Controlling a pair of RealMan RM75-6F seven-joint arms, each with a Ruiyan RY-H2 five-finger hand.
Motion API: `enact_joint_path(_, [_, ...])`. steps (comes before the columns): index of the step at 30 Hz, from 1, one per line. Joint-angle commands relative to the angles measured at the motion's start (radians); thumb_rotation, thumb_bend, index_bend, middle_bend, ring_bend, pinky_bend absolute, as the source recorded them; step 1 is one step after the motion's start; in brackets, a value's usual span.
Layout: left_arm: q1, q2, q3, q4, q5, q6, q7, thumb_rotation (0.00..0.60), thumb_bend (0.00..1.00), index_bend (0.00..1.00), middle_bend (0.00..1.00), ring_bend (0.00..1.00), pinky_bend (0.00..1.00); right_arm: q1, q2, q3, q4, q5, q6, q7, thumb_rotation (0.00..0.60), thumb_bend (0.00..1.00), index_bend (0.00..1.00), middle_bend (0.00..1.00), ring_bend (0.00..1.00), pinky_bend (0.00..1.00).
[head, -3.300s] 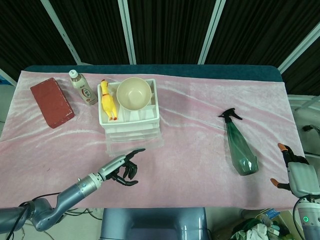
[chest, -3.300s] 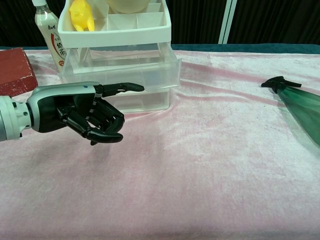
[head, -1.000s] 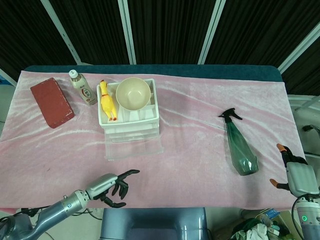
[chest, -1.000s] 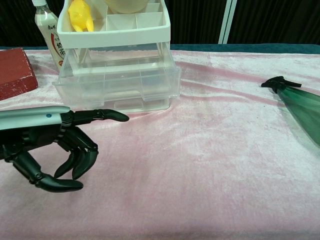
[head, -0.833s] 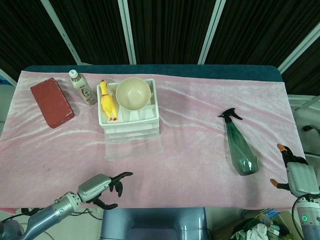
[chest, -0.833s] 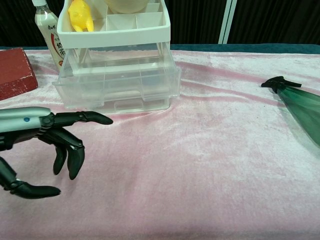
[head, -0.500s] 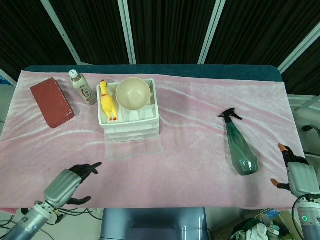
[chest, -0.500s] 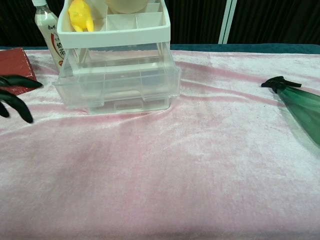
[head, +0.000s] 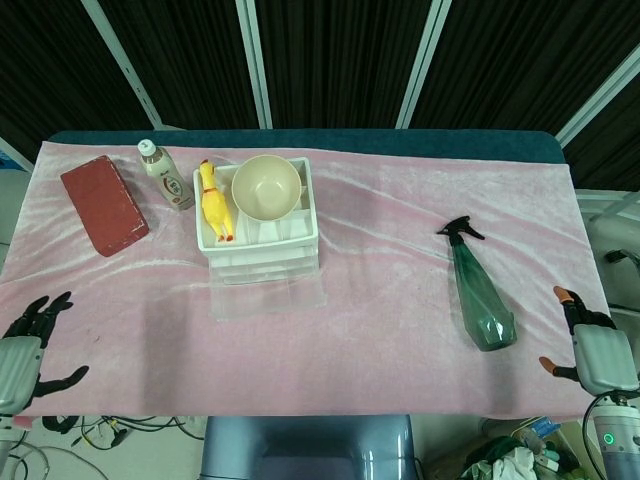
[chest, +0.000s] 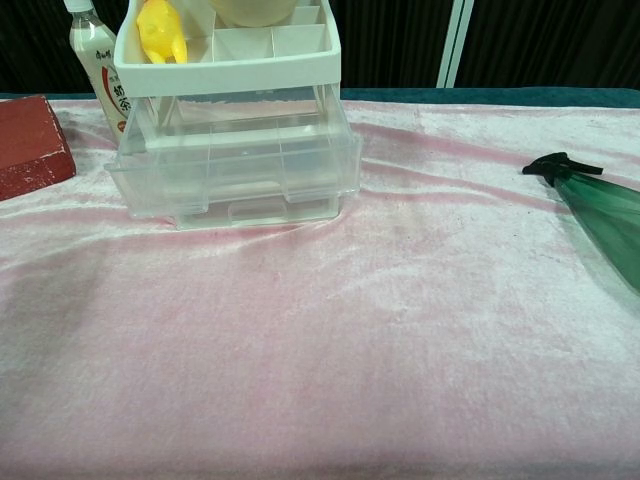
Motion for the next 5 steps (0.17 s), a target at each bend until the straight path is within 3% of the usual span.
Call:
enact_joint_path(1, [0.008,-0.005,-0.031,0.025,-0.035,-0.035,-0.023,0.6,0.14,0.0,0.17,0.03,0.17,-0.002,-0.001,-0.001,0.0,-0.006,0.004,0.003,0.6,0.0,0.07,0.1,0.28,0.24])
enact_joint_path(5, [0.012,-0.006,-0.046,0.044,-0.01,-0.025,-0.038,0.6,0.14,0.0,0.17,0.03,0.17,-0.001,-0.003,-0.001,0.003,-0.013,0.005,0.009,0.6,0.0,0.06,0.1,0.28,0.24])
